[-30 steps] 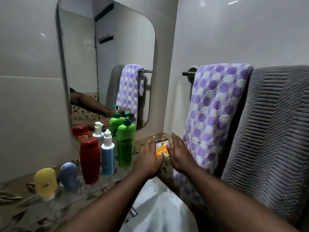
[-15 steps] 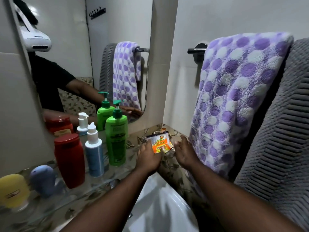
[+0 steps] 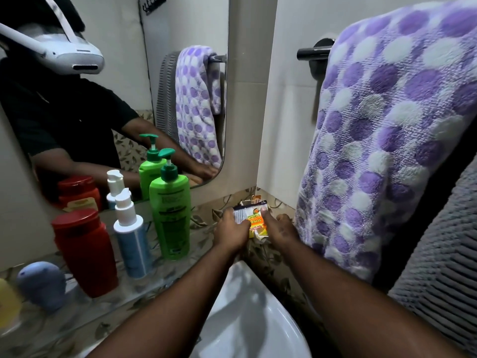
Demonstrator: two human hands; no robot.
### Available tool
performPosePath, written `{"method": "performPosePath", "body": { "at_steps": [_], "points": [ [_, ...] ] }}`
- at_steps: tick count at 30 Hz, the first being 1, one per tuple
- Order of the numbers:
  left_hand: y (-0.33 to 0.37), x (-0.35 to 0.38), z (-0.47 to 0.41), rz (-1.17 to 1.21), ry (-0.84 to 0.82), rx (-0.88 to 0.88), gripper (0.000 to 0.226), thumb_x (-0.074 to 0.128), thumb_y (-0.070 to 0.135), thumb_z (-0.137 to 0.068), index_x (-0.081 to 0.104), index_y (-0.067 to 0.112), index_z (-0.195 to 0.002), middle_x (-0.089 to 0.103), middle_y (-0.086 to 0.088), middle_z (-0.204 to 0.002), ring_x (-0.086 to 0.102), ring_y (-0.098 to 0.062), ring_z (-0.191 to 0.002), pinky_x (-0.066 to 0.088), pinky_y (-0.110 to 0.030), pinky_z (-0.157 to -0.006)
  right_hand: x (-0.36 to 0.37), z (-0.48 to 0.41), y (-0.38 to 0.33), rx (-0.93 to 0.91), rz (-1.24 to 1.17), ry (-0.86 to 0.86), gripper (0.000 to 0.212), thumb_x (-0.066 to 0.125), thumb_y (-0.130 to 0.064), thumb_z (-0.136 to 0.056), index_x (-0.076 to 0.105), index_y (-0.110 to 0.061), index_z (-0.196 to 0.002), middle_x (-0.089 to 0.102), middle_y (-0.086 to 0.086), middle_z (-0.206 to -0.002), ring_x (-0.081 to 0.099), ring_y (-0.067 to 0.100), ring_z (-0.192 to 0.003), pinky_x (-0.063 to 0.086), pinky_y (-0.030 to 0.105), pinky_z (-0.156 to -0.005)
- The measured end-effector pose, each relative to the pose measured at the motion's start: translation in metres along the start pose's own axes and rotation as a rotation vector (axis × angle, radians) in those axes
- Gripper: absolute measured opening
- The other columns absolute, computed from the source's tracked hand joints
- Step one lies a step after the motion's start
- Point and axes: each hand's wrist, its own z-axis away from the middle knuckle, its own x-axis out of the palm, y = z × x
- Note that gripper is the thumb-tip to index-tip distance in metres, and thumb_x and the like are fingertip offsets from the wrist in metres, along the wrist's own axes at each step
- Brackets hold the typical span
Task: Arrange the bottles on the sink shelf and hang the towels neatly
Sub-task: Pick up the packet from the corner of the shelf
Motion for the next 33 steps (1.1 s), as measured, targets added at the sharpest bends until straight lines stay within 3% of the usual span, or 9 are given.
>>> {"method": "performPosePath", "body": {
  "at_steps": [4, 9, 14, 16, 18, 22, 24, 27, 33],
  "points": [
    [0.001, 0.008, -0.002, 0.170, 0.029, -0.071, 0.033, 0.061, 0.020, -0.083, 0.053, 0.021, -0.114, 0.068, -0.007, -0.113, 0.065, -0.030, -0.103, 0.055, -0.046, -0.095, 0.004, -0.002, -0.003, 0.012, -0.047, -0.001, 0.069, 0.069, -0.059, -0.080, 0.060, -0.005, -0.122, 0.068, 0.017, -0.118, 0.067, 0.034, -0.105, 0.054, 0.039, -0.091],
    [0.000, 0.011, 0.000, 0.319, 0.127, -0.097, 0.036, 0.066, 0.008, -0.087, 0.049, 0.018, -0.116, 0.064, -0.006, -0.106, 0.065, -0.022, -0.089, 0.056, -0.036, -0.084, 0.004, 0.003, 0.000, 0.002, -0.121, -0.022, 0.050, 0.072, -0.044, -0.082, 0.067, -0.003, -0.110, 0.071, 0.015, -0.099, 0.070, 0.032, -0.090, 0.057, 0.041, -0.083],
    [0.000, 0.005, 0.008, 0.351, 0.156, -0.122, 0.036, 0.070, 0.008, -0.087, 0.048, 0.019, -0.113, 0.065, -0.004, -0.101, 0.067, -0.022, -0.090, 0.059, -0.037, -0.076, 0.001, 0.015, -0.002, 0.006, -0.232, -0.057, 0.049, 0.068, -0.039, -0.085, 0.063, -0.003, -0.118, 0.071, 0.019, -0.108, 0.070, 0.035, -0.097, 0.058, 0.047, -0.090],
    [0.001, 0.004, 0.016, 0.351, 0.174, -0.123, 0.038, 0.072, 0.008, -0.085, 0.050, 0.019, -0.114, 0.068, -0.008, -0.105, 0.068, -0.026, -0.094, 0.060, -0.043, -0.085, 0.000, 0.023, -0.004, -0.006, -0.266, -0.072, 0.047, 0.068, -0.035, -0.088, 0.063, -0.002, -0.122, 0.070, 0.021, -0.113, 0.069, 0.035, -0.100, 0.057, 0.041, -0.088],
    [0.002, 0.002, 0.027, 0.351, 0.195, -0.113, 0.036, 0.072, 0.006, -0.084, 0.051, 0.019, -0.110, 0.069, -0.010, -0.108, 0.068, -0.027, -0.095, 0.059, -0.047, -0.090, -0.001, 0.032, -0.005, -0.015, -0.288, -0.088, 0.040, 0.066, -0.029, -0.091, 0.064, 0.001, -0.118, 0.070, 0.021, -0.110, 0.069, 0.031, -0.094, 0.053, 0.034, -0.078],
    [0.000, -0.002, 0.050, 0.371, 0.211, -0.125, 0.034, 0.070, 0.004, -0.086, 0.052, 0.018, -0.110, 0.070, -0.010, -0.111, 0.069, -0.029, -0.100, 0.058, -0.050, -0.093, -0.006, 0.055, -0.006, -0.020, -0.341, -0.137, 0.026, 0.064, -0.019, -0.094, 0.065, 0.004, -0.107, 0.068, 0.014, -0.083, 0.062, 0.022, -0.064, 0.045, 0.020, -0.050],
    [-0.004, -0.005, 0.063, 0.375, 0.230, -0.127, 0.034, 0.070, 0.003, -0.086, 0.053, 0.018, -0.111, 0.070, -0.008, -0.110, 0.069, -0.026, -0.098, 0.059, -0.048, -0.091, -0.007, 0.067, -0.002, -0.001, -0.365, -0.182, 0.023, 0.063, -0.021, -0.095, 0.064, 0.000, -0.106, 0.072, 0.018, -0.092, 0.067, 0.027, -0.073, 0.054, 0.028, -0.059],
    [-0.013, -0.008, 0.084, 0.404, 0.252, -0.119, 0.036, 0.068, 0.000, -0.086, 0.052, 0.019, -0.112, 0.070, -0.005, -0.107, 0.069, -0.023, -0.095, 0.060, -0.045, -0.088, -0.007, 0.086, 0.005, -0.007, -0.341, -0.216, 0.024, 0.062, -0.025, -0.095, 0.063, -0.004, -0.107, 0.071, 0.022, -0.106, 0.070, 0.038, -0.098, 0.059, 0.050, -0.088],
    [-0.036, -0.021, 0.138, 0.424, 0.252, -0.121, 0.038, 0.069, 0.000, -0.086, 0.054, 0.020, -0.115, 0.070, -0.005, -0.108, 0.069, -0.023, -0.097, 0.059, -0.044, -0.090, -0.006, 0.134, 0.029, -0.026, -0.302, -0.224, 0.013, 0.062, -0.023, -0.090, 0.063, -0.011, -0.092, 0.071, 0.021, -0.095, 0.070, 0.040, -0.094, 0.058, 0.053, -0.086]
  ]
}}
